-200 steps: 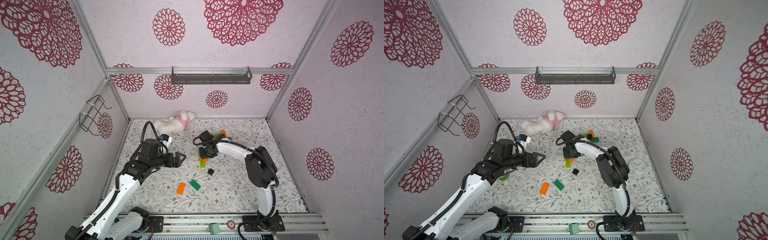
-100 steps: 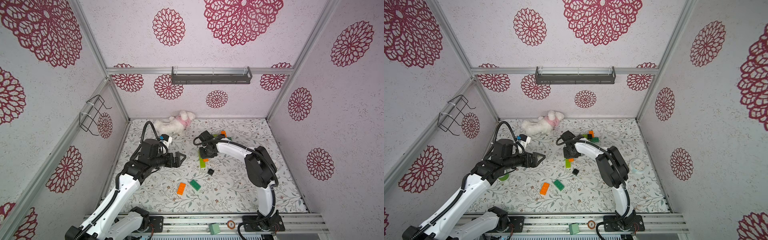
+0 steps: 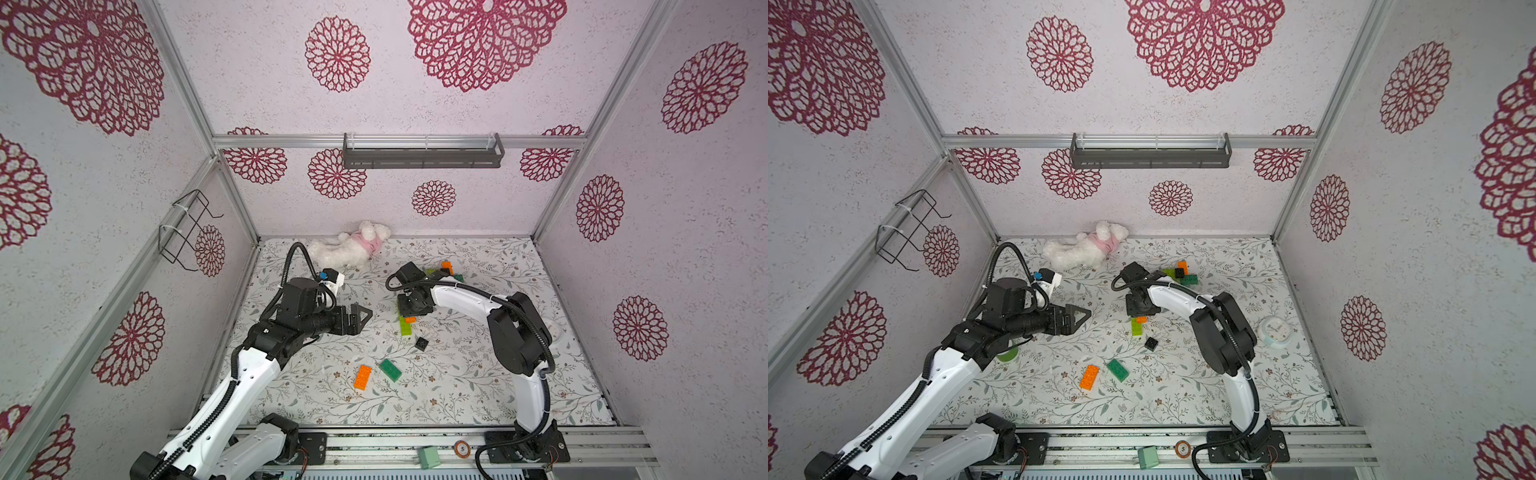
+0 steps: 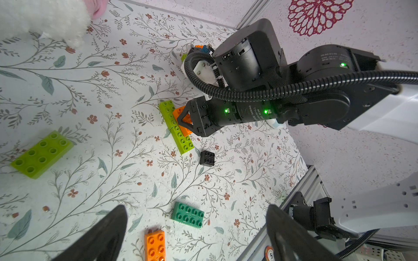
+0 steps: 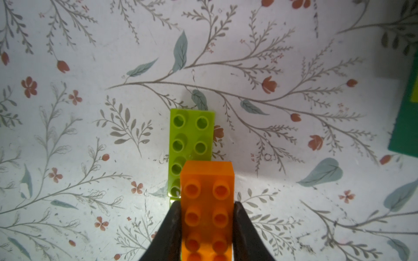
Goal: Assemble a small pinwheel with lego
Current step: Assemble the lego brick with the lego brick.
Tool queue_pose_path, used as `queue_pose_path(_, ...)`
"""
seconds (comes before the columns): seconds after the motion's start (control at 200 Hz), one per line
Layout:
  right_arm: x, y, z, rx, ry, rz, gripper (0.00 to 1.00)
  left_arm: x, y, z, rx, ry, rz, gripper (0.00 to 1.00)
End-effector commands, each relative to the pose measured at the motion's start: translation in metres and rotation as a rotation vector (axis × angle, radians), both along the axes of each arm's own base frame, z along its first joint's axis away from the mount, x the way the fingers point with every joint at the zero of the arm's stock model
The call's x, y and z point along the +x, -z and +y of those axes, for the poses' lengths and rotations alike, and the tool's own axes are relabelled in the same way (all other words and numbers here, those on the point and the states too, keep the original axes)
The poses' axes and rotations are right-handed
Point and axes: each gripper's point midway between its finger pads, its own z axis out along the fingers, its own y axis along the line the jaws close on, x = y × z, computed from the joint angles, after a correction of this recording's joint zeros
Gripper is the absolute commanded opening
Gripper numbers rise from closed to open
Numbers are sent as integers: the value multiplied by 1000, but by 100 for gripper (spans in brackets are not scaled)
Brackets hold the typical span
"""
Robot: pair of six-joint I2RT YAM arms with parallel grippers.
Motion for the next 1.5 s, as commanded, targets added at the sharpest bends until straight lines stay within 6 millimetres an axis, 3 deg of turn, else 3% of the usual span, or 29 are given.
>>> queue_pose_path(0.0, -8, 12, -10, -59, 31, 24, 2, 0, -6, 0, -5, 8, -18, 97)
queue_pose_path(0.395, -16, 27, -15, -111, 6, 56, 0, 0, -7, 0, -8, 8, -22, 97)
queue_pose_path(0.946, -50, 66, -26, -181, -25, 134, 0, 2, -4, 4, 16, -10, -25, 97)
queue_pose_path(1.211, -41, 53, -22, -200, -40, 99, 0, 3, -2, 5, 22, -16, -21, 97)
queue_pose_path(1.361, -44, 59, -13, -184, -69, 134, 0, 2, -3, 5, 21, -17, -23, 97)
queue_pose_path(1.496, -36, 54, -21, -224, -35, 87, 0, 3, -2, 7, 31, -26, -28, 97)
